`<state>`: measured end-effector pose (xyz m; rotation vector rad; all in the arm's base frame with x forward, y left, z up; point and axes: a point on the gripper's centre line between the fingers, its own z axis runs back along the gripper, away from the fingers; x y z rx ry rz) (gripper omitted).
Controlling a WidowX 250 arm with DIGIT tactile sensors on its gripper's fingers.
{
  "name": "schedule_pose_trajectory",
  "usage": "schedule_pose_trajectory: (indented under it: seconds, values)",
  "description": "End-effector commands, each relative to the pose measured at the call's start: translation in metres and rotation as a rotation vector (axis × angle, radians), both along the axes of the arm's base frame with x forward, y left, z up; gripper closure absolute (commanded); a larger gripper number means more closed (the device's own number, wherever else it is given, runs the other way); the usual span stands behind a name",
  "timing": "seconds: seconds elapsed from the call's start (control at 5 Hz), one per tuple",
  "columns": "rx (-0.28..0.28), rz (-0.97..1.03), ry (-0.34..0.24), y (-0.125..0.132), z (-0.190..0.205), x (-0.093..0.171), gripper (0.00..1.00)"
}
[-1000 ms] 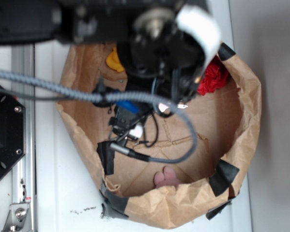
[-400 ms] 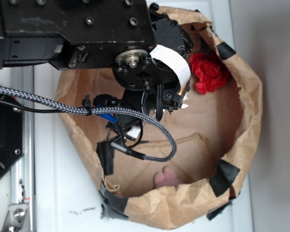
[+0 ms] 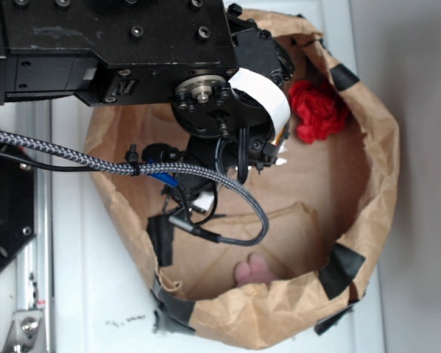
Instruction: Grab the silver keys.
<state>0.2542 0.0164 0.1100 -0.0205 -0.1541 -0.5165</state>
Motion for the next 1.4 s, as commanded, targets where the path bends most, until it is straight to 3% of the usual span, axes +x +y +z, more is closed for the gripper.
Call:
schedule_pose_trajectory:
  seconds: [0.0, 0.4, 0.6, 1.0, 1.2]
  values:
    - [0.023, -0.006, -0.053, -0.011, -0.007, 0.016, 0.00]
    - [0.066, 0.072, -0.037, -0.010, -0.030, 0.036, 0.00]
    - [0.046, -0.016, 0.012, -0.026, -0.047, 0.019, 0.00]
    - [0.024, -0.041, 0.024, -0.031, -0.049, 0.004, 0.00]
    - [0.044, -0.022, 0.012, -0.029, -0.056, 0.004, 0.00]
